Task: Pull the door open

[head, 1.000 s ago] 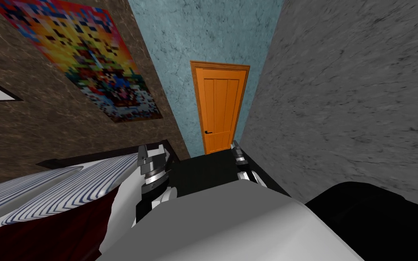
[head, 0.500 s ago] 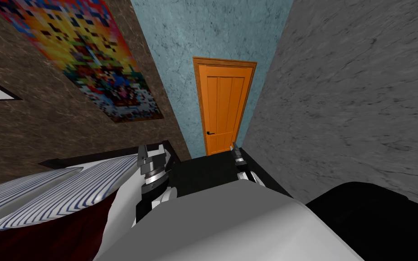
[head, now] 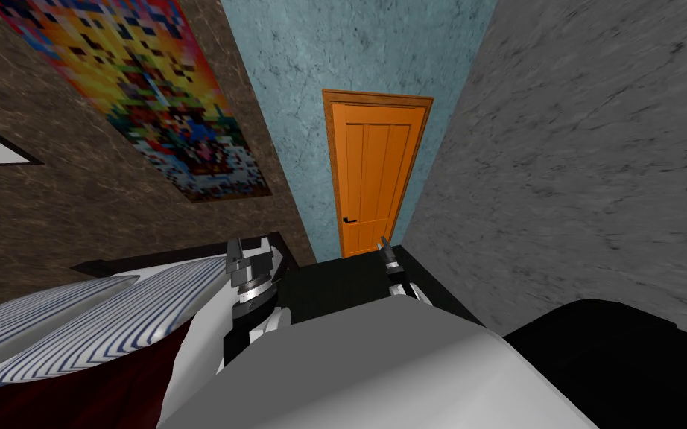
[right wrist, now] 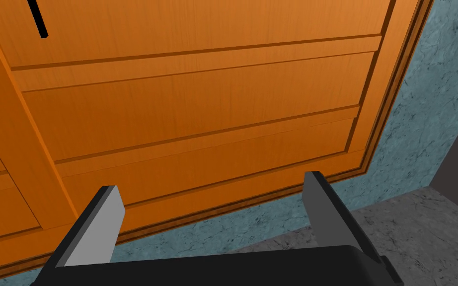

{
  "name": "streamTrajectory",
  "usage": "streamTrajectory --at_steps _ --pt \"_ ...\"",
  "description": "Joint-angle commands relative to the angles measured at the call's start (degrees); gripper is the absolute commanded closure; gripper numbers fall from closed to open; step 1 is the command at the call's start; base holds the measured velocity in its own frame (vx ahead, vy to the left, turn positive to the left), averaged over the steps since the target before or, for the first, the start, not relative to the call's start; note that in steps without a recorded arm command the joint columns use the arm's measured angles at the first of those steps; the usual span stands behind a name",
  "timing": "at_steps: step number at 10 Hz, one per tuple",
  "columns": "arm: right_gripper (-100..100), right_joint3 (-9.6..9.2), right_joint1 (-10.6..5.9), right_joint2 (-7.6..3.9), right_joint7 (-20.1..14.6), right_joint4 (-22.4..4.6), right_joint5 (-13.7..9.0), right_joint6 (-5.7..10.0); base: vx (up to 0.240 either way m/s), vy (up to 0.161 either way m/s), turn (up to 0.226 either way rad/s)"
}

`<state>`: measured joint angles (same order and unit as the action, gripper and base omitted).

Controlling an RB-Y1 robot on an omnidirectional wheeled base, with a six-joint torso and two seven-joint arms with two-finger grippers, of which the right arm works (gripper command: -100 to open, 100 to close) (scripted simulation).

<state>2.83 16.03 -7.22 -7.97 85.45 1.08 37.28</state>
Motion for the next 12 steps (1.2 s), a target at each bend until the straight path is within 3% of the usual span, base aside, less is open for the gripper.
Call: streamTrajectory --at_steps 1,12 --pt "-100 0.11 -0.68 -0.58 -0.4 -1.9 -0.3 0.23 0.110 0.038 0.034" --pt "-100 0.27 -5.92 -2.45 -1.3 -17.4 -1.4 3.65 0.105 0.037 0.038"
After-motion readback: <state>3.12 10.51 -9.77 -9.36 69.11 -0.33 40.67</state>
